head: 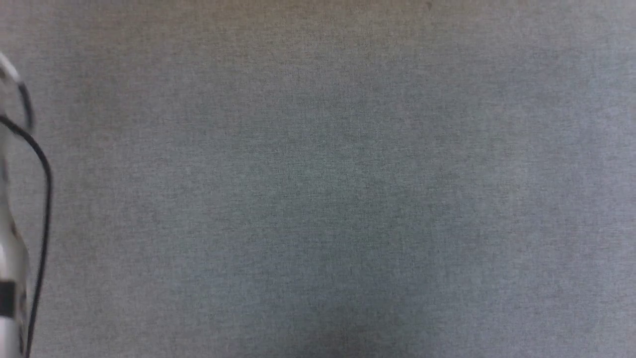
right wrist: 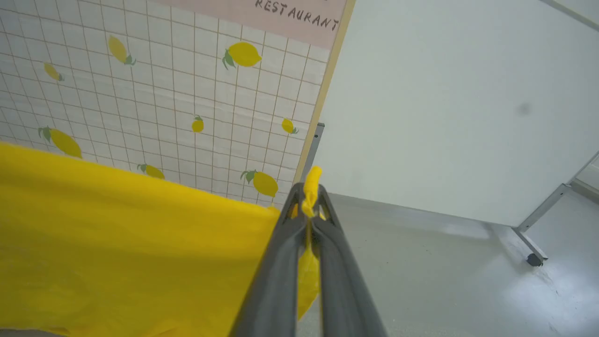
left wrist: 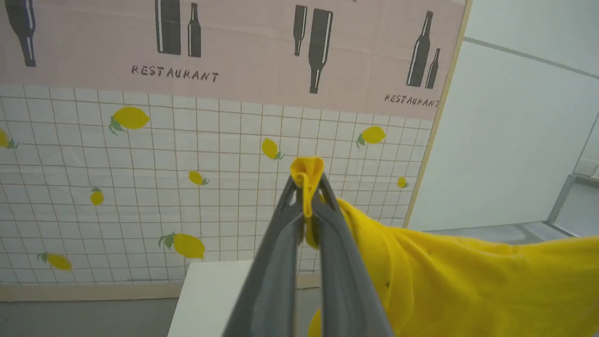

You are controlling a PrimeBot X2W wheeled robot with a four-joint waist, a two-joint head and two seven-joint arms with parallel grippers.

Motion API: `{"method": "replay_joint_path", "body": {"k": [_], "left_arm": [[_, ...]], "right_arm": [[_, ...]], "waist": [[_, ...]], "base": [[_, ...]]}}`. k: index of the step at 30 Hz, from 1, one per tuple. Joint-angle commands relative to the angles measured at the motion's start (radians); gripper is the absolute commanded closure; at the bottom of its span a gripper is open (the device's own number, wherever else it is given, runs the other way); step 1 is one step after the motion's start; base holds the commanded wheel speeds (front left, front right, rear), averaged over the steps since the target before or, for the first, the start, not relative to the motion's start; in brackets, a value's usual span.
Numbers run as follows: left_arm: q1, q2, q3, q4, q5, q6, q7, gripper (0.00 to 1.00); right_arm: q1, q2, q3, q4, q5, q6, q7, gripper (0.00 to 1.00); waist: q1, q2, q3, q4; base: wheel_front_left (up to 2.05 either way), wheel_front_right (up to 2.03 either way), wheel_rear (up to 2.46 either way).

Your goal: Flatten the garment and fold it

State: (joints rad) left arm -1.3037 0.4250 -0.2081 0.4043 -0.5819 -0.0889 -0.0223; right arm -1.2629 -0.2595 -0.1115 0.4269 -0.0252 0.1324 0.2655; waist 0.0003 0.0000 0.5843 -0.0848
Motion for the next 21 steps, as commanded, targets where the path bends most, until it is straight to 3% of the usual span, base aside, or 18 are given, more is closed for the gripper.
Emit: {"method": "replay_joint_path", "body": {"k": [1,8,16,21], "left_arm": [[0.063,0.025,-0.022,0.021,0.007,-0.014,0.009,1.0],[0.392,0.077,-0.134,0.032,-0.079,-0.04,0.069,1.0],[0.822,0.155,-0.257,-0.134,-0.224,-0.041,0.18,1.0],[1.029,0.172,-0.295,-0.226,-0.258,0.001,0.218,1.0]], "right_arm": [[0.065,0.002,0.01,0.012,0.031,-0.002,-0.009,1.0],[0.392,0.0,0.072,-0.005,0.173,-0.002,0.023,1.0],[0.8,-0.019,0.077,-0.163,0.255,-0.002,0.096,1.0],[1.004,-0.011,0.034,-0.243,0.234,-0.002,0.112,1.0]], "waist": [[-0.0003,0.0,-0.042,0.016],[-0.0003,0.0,-0.168,0.034],[-0.0003,0.0,-0.307,0.052],[-0.0003,0.0,-0.364,0.065]], "base": [[0.0,0.0,0.0],[0.0,0.0,0.0],[0.0,0.0,0.0],[0.0,0.0,0.0]]}}
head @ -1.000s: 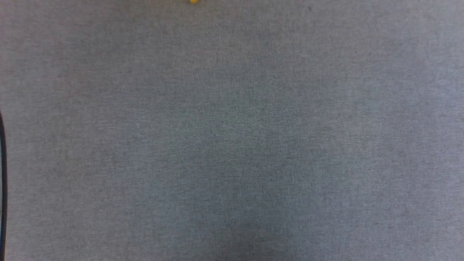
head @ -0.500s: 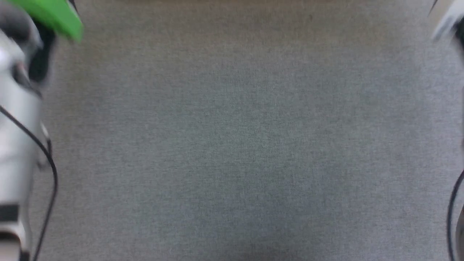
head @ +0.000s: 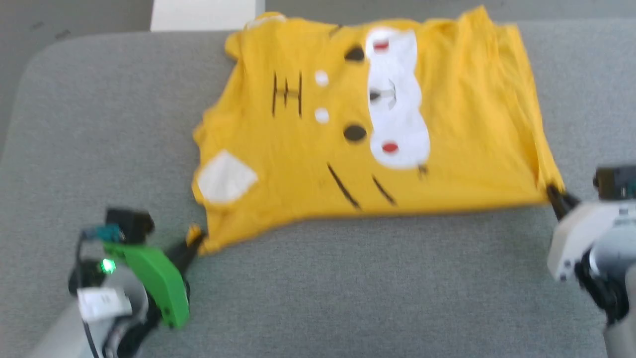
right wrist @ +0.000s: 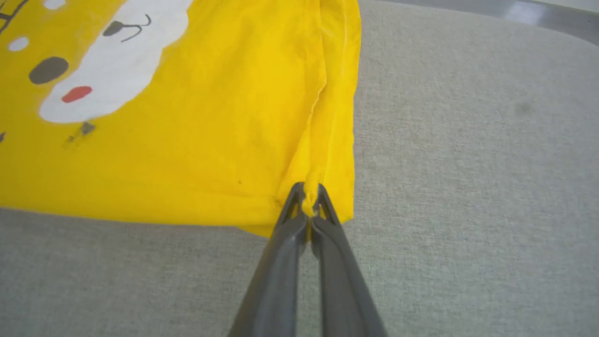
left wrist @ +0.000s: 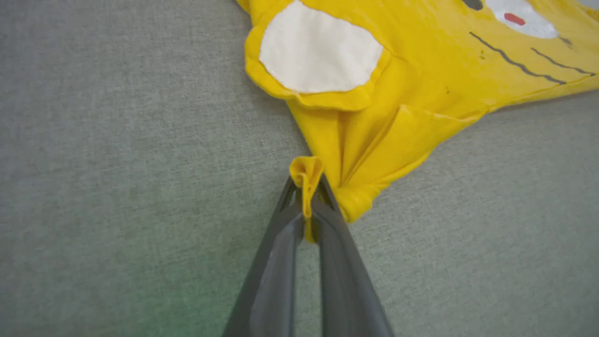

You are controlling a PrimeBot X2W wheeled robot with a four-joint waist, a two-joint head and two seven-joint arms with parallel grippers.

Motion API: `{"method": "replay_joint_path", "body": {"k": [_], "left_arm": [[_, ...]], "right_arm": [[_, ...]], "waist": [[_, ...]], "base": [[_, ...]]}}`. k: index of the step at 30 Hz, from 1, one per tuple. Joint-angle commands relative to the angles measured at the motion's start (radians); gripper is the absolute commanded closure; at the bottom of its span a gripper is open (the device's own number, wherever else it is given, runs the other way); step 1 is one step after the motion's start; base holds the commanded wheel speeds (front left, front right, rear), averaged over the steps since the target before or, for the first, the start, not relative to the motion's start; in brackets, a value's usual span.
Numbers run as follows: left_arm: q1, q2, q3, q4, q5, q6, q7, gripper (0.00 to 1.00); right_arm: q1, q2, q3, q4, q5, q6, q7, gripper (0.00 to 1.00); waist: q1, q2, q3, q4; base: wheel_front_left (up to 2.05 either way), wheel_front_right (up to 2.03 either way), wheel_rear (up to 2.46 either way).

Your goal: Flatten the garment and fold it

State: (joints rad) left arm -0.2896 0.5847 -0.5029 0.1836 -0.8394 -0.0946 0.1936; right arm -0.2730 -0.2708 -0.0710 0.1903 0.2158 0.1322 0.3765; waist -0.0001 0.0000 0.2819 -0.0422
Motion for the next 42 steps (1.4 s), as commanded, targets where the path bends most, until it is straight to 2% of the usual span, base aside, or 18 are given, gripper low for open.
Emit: {"method": "replay_joint_path", "body": {"k": [1,9,15,18,22,27,32,42], "left_arm": [[0.044,0.016,-0.008,-0.021,0.002,0.018,0.006,1.0],[0.251,0.026,-0.066,-0.13,0.017,0.109,0.02,1.0],[0.336,0.033,-0.108,-0.185,0.069,0.165,0.008,1.0],[0.334,0.024,-0.11,-0.202,0.139,0.193,-0.072,1.0],[0.297,0.001,-0.092,-0.201,0.268,0.25,-0.249,1.0],[0.225,-0.034,-0.078,-0.188,0.359,0.28,-0.391,1.0],[0.102,-0.059,-0.064,-0.159,0.407,0.268,-0.426,1.0],[-0.169,-0.068,-0.063,-0.011,0.385,0.134,-0.36,1.0]], "right_arm": [[0.044,0.006,-0.016,-0.016,-0.01,-0.002,0.004,1.0],[0.28,0.094,-0.137,-0.079,-0.032,-0.002,0.044,1.0],[0.391,0.162,-0.199,-0.126,-0.054,-0.002,0.068,1.0],[0.416,0.18,-0.216,-0.153,-0.062,-0.002,0.007,1.0],[0.424,0.196,-0.213,-0.178,-0.066,-0.002,-0.144,1.0],[0.404,0.198,-0.176,-0.18,-0.073,-0.002,-0.274,1.0],[0.34,0.164,-0.147,-0.171,-0.079,-0.002,-0.288,1.0],[0.112,0.07,-0.097,-0.088,-0.069,-0.002,-0.196,1.0]], "waist": [[0.0001,0.0,-0.069,0.025],[0.0001,0.0,-0.117,0.046],[0.0001,0.0,-0.125,0.048],[0.0001,0.0,-0.125,0.05],[0.0001,0.0,-0.126,0.05],[0.0001,0.0,-0.129,0.044],[0.0001,0.0,-0.114,0.034],[0.0001,0.0,-0.012,0.005]], "base": [[0.0,0.0,0.0],[0.0,0.0,0.0],[0.0,0.0,0.0],[0.0,0.0,0.0],[0.0,0.0,0.0],[0.0,0.0,0.0],[0.0,0.0,0.0],[0.0,0.0,0.0]]}}
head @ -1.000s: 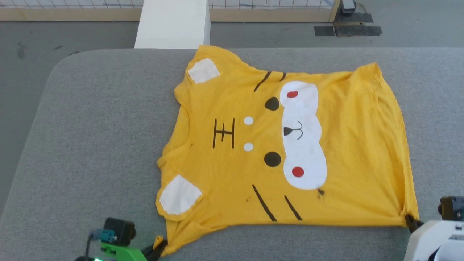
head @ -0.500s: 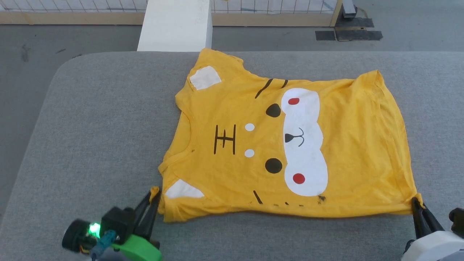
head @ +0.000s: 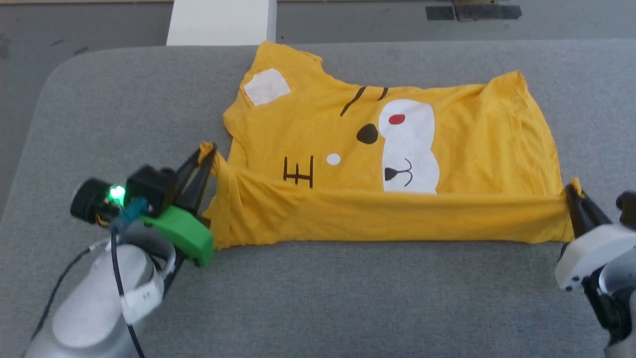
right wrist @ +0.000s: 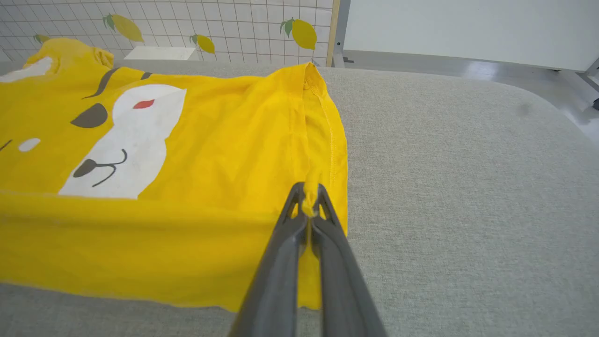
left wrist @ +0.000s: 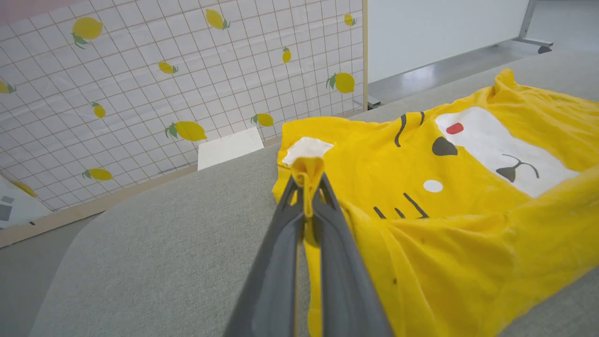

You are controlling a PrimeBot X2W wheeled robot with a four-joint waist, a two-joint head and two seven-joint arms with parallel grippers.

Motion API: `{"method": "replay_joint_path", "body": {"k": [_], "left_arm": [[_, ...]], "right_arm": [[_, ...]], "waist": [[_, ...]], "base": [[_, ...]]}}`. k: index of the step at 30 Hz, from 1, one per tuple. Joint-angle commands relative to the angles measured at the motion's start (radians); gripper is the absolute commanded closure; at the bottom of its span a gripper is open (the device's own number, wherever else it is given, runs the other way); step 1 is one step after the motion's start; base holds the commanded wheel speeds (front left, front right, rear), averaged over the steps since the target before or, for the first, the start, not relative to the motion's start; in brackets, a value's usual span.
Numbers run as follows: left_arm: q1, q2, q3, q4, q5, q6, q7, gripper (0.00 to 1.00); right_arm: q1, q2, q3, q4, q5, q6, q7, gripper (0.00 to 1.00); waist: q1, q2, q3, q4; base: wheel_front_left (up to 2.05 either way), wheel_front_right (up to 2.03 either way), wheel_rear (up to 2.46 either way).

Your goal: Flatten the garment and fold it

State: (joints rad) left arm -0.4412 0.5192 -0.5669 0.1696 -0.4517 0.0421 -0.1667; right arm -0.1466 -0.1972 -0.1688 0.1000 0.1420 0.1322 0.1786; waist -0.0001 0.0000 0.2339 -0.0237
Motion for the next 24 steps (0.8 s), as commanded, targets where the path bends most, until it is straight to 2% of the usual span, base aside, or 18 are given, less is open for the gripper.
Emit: {"method": "replay_joint_path", "body": {"k": [1,8,12,20,22,23,24], "left_arm": [[-0.045,-0.003,0.003,0.022,-0.008,-0.014,0.012,1.0],[-0.181,-0.018,0.007,0.149,-0.073,-0.101,0.097,1.0],[-0.224,-0.028,0.005,0.249,-0.154,-0.136,0.21,1.0],[-0.208,-0.044,0.007,0.351,-0.361,-0.163,0.476,1.0],[-0.195,-0.053,0.017,0.348,-0.395,-0.159,0.5,1.0],[-0.192,-0.054,0.022,0.341,-0.396,-0.154,0.488,0.77],[-0.191,-0.053,0.03,0.33,-0.382,-0.144,0.446,0.1]], "right_arm": [[-0.042,-0.01,0.002,0.018,0.007,-0.002,0.016,1.0],[-0.195,-0.017,-0.014,0.117,0.004,-0.002,0.125,1.0],[-0.259,-0.017,0.001,0.162,0.005,-0.002,0.218,1.0],[-0.323,-0.008,0.001,0.217,0.03,-0.002,0.44,1.0],[-0.322,-0.002,-0.009,0.21,0.039,-0.002,0.485,1.0],[-0.318,0.001,-0.014,0.201,0.039,-0.002,0.495,0.94],[-0.314,0.003,-0.019,0.187,0.04,-0.002,0.496,0.62]], "waist": [[0.0001,0.0,0.05,-0.015],[0.0001,0.0,0.137,-0.03],[0.0001,0.0,0.175,-0.039],[0.0001,0.0,0.197,-0.045],[0.0001,0.0,0.189,-0.04],[0.0001,0.0,0.183,-0.038],[0.0001,0.0,0.176,-0.034]], "base": [[0.0,0.0,0.0],[0.0,0.0,0.0],[0.0,0.0,0.0],[0.0,0.0,0.0],[0.0,0.0,0.0],[0.0,0.0,0.0],[0.0,0.0,0.0]]}}
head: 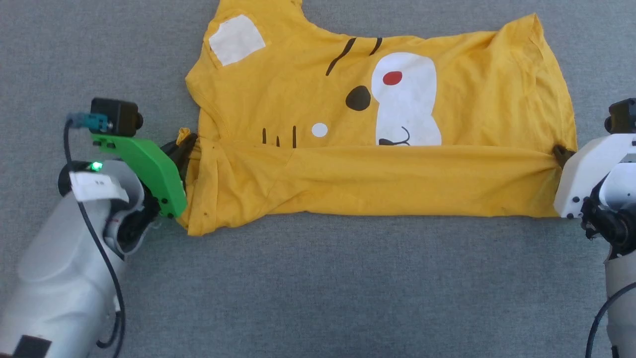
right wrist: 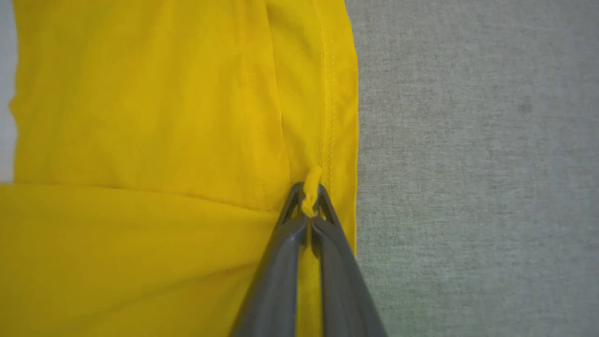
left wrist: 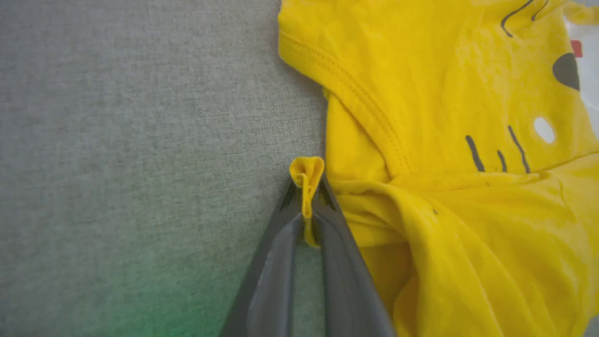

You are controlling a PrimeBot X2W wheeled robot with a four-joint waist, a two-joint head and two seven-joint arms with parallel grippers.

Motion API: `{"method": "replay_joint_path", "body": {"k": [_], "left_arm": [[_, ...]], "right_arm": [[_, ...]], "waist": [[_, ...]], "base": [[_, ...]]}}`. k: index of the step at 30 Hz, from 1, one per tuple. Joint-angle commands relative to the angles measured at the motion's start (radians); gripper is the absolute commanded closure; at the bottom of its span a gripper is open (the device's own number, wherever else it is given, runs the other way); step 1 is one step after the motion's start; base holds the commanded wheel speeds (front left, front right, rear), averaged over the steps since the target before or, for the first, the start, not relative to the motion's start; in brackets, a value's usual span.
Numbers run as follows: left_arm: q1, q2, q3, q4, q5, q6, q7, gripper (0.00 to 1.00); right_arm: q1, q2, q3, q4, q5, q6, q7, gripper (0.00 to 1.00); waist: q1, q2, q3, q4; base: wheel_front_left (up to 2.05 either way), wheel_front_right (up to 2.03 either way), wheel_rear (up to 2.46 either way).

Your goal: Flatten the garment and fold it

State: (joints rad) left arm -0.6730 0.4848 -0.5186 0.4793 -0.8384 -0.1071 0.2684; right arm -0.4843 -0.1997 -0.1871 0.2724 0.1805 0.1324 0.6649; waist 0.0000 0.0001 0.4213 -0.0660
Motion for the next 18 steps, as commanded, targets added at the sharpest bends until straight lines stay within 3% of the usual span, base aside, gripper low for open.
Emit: {"method": "replay_joint_path", "body": {"k": [1,2,9,12,18], "left_arm": [[0.043,-0.021,-0.009,0.015,0.016,0.016,-0.031,0.0],[0.048,-0.023,-0.001,0.007,0.037,0.032,-0.088,0.0],[0.129,-0.065,0.045,-0.04,0.156,0.164,-0.459,0.0],[0.185,-0.091,0.06,-0.096,0.182,0.199,-0.514,0.0],[0.323,-0.118,0.049,-0.217,0.238,0.226,-0.528,0.0]], "right_arm": [[0.029,0.008,-0.005,0.003,0.004,-0.002,0.004,0.13],[0.038,0.011,-0.01,-0.012,0.006,-0.002,-0.01,0.0],[0.129,0.023,-0.036,-0.088,0.01,-0.002,-0.226,0.0],[0.187,0.031,-0.042,-0.118,0.019,-0.002,-0.348,0.0],[0.309,0.079,-0.03,-0.186,0.031,-0.002,-0.564,0.0]], "waist": [[0.0,-0.0001,-0.019,0.011],[0.0,-0.0001,-0.03,0.014],[0.0,-0.0001,-0.127,0.037],[0.0,-0.0001,-0.166,0.046],[0.0,-0.0001,-0.217,0.043]], "base": [[0.0,0.0,0.0],[0.0,0.0,0.0],[0.0,0.0,0.0],[0.0,0.0,0.0],[0.0,0.0,0.0]]}}
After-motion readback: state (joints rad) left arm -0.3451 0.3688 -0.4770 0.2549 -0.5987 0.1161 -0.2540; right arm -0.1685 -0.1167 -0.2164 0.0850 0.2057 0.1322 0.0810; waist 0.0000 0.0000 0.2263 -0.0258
